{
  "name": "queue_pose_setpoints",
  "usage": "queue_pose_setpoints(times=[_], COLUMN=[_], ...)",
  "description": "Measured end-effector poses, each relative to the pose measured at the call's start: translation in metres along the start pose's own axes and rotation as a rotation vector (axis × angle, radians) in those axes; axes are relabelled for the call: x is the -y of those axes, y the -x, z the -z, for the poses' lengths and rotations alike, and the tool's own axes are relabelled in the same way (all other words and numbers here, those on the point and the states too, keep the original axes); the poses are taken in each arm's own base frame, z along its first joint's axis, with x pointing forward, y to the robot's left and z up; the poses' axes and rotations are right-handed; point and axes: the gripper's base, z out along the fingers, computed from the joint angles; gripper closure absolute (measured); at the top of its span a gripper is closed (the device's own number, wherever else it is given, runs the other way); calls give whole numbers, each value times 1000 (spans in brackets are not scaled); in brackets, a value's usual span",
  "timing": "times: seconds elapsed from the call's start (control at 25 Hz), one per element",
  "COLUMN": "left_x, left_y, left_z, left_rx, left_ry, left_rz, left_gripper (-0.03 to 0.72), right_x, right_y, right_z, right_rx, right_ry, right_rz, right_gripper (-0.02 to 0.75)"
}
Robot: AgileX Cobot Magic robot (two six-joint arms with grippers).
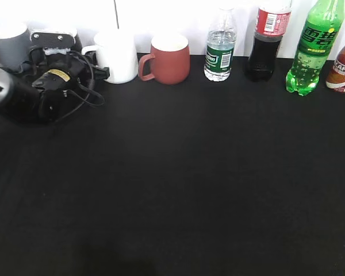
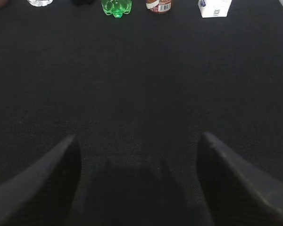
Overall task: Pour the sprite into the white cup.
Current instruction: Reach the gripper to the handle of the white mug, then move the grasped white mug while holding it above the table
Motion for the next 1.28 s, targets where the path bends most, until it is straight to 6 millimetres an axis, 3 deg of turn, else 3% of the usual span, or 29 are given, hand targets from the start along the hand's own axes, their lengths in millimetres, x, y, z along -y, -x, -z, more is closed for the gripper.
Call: queue_pose_setpoints(times=[0.36, 0.56, 0.96, 1.04, 1.16, 1.28], left_x=[1, 1, 3, 11, 19, 24], left_y=[3, -1, 9, 28, 79, 118], left_z=[-12, -17, -15, -13, -3, 36], left_rx=[17, 39, 182, 222, 274, 223], left_ry=[-5, -10, -13, -28, -46, -64], left_rz=[28, 26, 22, 27, 32, 28], left_gripper=[435, 587, 608, 608, 608, 608], right_x=[0, 0, 0, 0, 0, 0], right_y=[0, 0, 0, 0, 0, 1], right_z=[0, 0, 0, 0, 0, 1], right_rx=[0, 0, 0, 0, 0, 8], right_ry=[0, 0, 0, 0, 0, 0], right_rz=[0, 0, 0, 0, 0, 0], right_gripper=[165, 165, 165, 165, 165, 165])
